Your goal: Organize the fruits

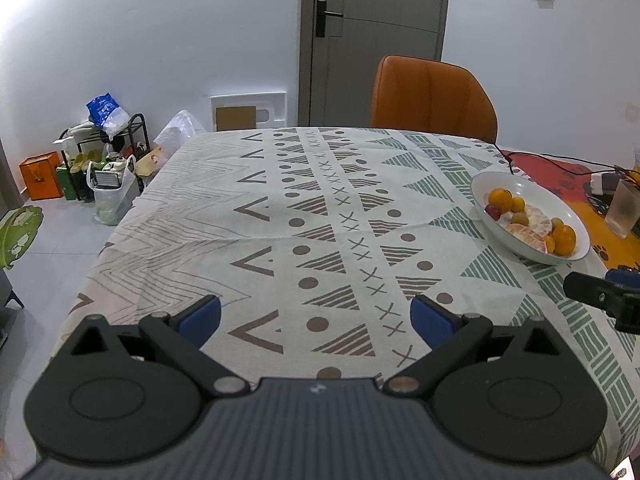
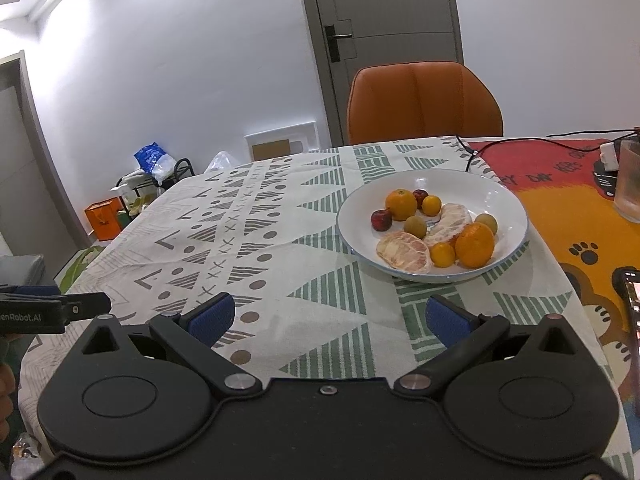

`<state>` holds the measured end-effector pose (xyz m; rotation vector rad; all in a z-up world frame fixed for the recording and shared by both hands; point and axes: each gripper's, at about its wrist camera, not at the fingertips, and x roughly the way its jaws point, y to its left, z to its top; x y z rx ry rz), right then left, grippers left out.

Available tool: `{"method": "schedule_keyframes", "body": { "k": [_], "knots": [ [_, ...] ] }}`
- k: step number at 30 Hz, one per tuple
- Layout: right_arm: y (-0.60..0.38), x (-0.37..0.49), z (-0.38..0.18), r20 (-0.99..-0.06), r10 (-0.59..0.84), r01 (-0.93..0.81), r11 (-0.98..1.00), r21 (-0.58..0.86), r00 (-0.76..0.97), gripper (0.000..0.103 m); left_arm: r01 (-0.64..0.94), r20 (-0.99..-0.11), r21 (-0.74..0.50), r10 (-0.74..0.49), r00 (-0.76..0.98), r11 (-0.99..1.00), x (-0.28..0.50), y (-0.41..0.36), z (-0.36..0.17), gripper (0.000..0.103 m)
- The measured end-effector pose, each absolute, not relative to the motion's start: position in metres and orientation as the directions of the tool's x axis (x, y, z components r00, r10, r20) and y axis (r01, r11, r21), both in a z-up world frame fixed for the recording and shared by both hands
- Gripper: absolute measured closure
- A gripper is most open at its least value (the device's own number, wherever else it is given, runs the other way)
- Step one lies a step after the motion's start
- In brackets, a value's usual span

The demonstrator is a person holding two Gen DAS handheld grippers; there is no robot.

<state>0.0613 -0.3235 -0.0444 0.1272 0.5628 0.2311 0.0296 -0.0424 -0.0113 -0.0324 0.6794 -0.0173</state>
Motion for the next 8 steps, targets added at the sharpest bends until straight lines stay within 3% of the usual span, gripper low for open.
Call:
{"method": "schedule_keyframes", "body": {
  "k": [8],
  "knots": [
    [-0.3209,0.0646,-0.0446,-0.516,0.26,-0.194,0.964,0.18,0.816,0.0,0.007,-0.626,-0.027,-0.022,0.779,1.0,0.0303,-0.042,-0.0092,0.003]
  ]
}}
